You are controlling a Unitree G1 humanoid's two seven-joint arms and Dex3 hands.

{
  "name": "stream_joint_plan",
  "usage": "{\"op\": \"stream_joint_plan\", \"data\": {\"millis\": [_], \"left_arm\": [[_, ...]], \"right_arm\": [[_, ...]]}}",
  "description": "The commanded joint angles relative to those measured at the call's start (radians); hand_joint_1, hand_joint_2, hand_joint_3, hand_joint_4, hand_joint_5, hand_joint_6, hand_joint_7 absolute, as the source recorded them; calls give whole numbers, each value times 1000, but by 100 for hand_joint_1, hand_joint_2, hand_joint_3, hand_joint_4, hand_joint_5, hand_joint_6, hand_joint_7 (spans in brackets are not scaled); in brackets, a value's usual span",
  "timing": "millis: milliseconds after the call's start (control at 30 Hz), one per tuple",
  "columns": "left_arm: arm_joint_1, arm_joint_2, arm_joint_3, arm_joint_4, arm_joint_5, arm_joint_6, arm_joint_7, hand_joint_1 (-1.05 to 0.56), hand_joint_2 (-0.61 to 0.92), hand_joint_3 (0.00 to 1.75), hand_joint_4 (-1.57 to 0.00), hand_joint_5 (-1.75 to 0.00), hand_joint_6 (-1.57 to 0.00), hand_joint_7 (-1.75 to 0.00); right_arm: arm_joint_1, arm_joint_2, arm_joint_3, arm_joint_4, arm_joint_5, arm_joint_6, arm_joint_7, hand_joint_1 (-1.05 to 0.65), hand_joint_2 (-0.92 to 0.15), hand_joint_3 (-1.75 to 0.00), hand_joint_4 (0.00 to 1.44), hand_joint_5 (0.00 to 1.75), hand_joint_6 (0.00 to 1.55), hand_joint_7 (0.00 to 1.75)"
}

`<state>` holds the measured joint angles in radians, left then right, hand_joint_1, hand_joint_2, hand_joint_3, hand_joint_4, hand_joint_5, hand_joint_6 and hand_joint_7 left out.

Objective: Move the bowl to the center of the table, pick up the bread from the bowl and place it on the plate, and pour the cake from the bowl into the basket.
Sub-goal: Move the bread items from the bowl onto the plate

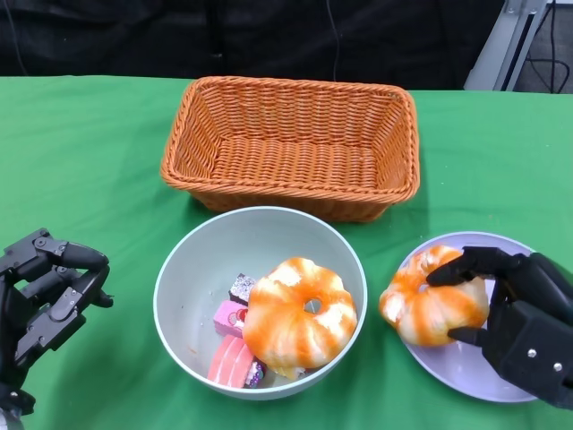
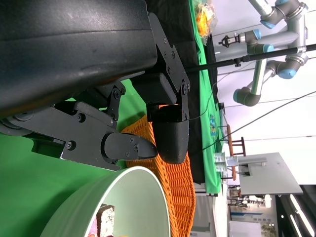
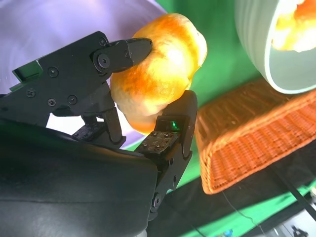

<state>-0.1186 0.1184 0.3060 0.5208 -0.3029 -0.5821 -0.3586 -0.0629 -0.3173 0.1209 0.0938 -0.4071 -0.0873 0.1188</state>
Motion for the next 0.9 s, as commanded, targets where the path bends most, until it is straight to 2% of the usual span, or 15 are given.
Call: {"op": "stream_joint_plan", "data": {"millis": [33, 233, 367, 400, 433, 500, 533, 633, 733, 833, 867, 900], "left_arm": [[14, 23, 10, -15, -14, 5, -7, -13, 92, 28, -78, -149, -87, -97], [14, 29, 11, -13, -10, 7, -6, -15, 92, 26, -78, -148, -87, -96], [13, 29, 12, -11, -13, 10, -5, -16, 92, 25, -79, -148, -88, -96], [13, 29, 12, -11, -14, 10, -4, -15, 92, 25, -79, -148, -88, -95], [13, 28, 13, -11, -14, 9, -4, -15, 92, 25, -79, -148, -88, -95], [13, 28, 13, -12, -15, 9, -5, -15, 92, 25, -79, -148, -88, -95], [13, 28, 13, -12, -16, 10, -6, -14, 92, 25, -79, -148, -88, -95], [12, 31, 13, -10, -18, 10, -11, -12, 92, 27, -79, -148, -89, -95], [10, 34, 12, -4, -19, 8, -12, -13, 92, 27, -79, -148, -89, -96], [9, 37, 12, 1, -21, 8, -12, -14, 92, 25, -80, -148, -89, -96], [9, 38, 12, 2, -22, 9, -13, -14, 92, 25, -80, -148, -89, -96], [9, 39, 12, 2, -26, 12, -16, -14, 92, 25, -80, -148, -89, -96]], "right_arm": [[-3, -6, 14, 11, -21, 24, -11, -4, -91, -25, 72, 157, 85, 87], [4, -13, 15, -21, -28, 76, 7, -4, -92, -23, 64, 156, 85, 74], [9, -23, 20, -29, -51, 87, -3, -5, -92, -22, 64, 156, 86, 68], [11, -28, 24, -34, -68, 91, -9, -8, -92, -19, 62, 150, 86, 61], [12, -31, 27, -38, -81, 94, -14, -10, -92, -16, 60, 137, 87, 51], [16, -33, 31, -52, -103, 106, -18, -12, -92, -15, 60, 130, 88, 45], [18, -33, 32, -60, -113, 113, -20, -14, -92, -11, 61, 94, 86, 31], [35, -33, 33, -140, -145, 180, 5, -25, -92, -5, 59, 28, 70, 5], [51, -38, 28, -200, -145, 212, 33, -34, -92, -2, 49, 9, 55, 0], [59, -58, 21, -271, -130, 269, 112, -42, -92, -4, 32, 1, 42, 0], [60, -64, 18, -292, -124, 289, 138, -45, -92, -5, 19, 1, 36, 0], [61, -71, 14, -321, -115, 322, 175, -46, -92, -6, 14, 0, 35, 0]]}}
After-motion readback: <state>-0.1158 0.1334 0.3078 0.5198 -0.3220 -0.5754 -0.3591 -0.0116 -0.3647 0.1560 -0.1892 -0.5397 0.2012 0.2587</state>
